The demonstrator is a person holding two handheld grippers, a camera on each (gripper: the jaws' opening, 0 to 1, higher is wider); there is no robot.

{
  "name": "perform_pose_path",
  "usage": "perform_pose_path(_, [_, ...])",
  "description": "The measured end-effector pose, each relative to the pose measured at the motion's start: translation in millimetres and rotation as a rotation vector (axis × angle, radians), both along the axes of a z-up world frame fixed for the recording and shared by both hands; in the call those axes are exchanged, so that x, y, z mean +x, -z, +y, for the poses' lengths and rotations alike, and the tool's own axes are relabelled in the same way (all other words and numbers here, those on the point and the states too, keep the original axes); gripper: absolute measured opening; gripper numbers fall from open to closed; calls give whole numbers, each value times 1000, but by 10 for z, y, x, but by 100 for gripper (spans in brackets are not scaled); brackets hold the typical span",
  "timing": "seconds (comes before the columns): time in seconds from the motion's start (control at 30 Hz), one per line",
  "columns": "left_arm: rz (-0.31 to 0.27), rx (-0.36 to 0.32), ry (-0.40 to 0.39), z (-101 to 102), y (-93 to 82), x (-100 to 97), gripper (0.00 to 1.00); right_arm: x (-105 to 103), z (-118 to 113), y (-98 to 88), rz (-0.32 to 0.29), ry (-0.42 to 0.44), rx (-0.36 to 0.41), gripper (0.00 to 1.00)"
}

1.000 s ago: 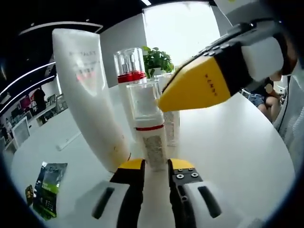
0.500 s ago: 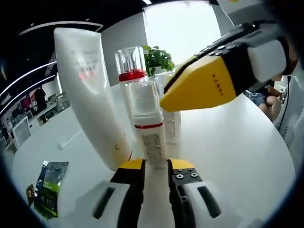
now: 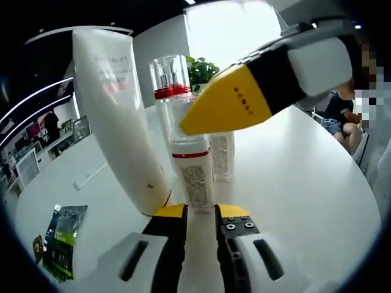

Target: Arrange the skincare products in the storage area until every visible bottle or jar stands upright without overlapping.

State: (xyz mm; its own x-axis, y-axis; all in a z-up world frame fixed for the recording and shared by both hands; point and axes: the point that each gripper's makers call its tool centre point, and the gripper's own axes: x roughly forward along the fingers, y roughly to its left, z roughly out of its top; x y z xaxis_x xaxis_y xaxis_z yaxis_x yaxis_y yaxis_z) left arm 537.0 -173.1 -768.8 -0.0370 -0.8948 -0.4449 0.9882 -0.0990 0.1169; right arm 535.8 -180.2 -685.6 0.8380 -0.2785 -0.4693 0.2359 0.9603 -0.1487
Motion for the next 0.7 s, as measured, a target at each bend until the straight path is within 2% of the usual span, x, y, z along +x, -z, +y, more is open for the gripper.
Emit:
perform_pose_path(0.1, [2, -1, 3, -9, -1, -12, 19, -50, 26, -13, -2, 7, 10, 12])
perform_pose_path(0.27, [-11, -2, 16, -11, -12, -46, 13, -101, 23, -19, -3, 32, 22, 12])
perform_pose_path(0.7, [-21, -22, 20, -15, -115, -53, 16, -179, 29, -20, -16, 60, 81, 12])
